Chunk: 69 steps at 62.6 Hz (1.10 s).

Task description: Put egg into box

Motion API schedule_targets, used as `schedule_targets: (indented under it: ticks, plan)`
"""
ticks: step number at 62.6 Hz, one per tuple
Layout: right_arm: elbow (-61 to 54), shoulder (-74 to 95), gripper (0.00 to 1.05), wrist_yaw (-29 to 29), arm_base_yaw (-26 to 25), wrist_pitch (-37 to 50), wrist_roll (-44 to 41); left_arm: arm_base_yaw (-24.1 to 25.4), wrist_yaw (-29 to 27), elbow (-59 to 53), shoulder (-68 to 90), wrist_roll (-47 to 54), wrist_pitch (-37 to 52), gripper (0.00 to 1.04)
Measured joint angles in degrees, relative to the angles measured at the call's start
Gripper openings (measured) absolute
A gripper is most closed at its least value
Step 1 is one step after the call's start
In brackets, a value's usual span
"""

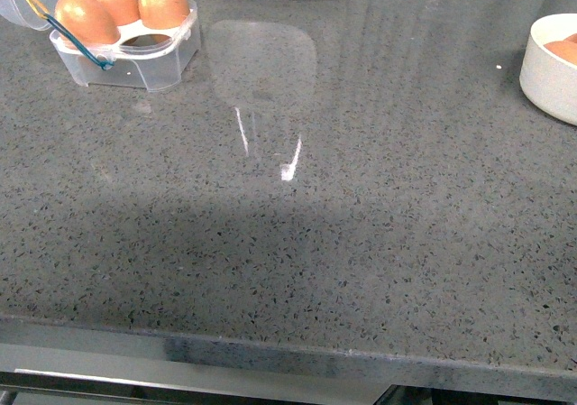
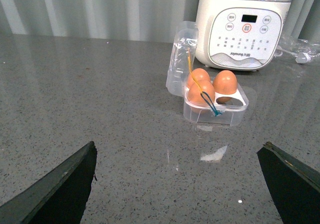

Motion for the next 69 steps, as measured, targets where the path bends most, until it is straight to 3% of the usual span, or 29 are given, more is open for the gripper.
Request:
schedule_targets:
  ticks: [69]
  plan:
    - [0.22, 0.44, 0.97, -1.27, -0.33, -0.92, -0.22, 0.0, 0.0, 0.0, 0.0, 0.0, 0.0, 0.98]
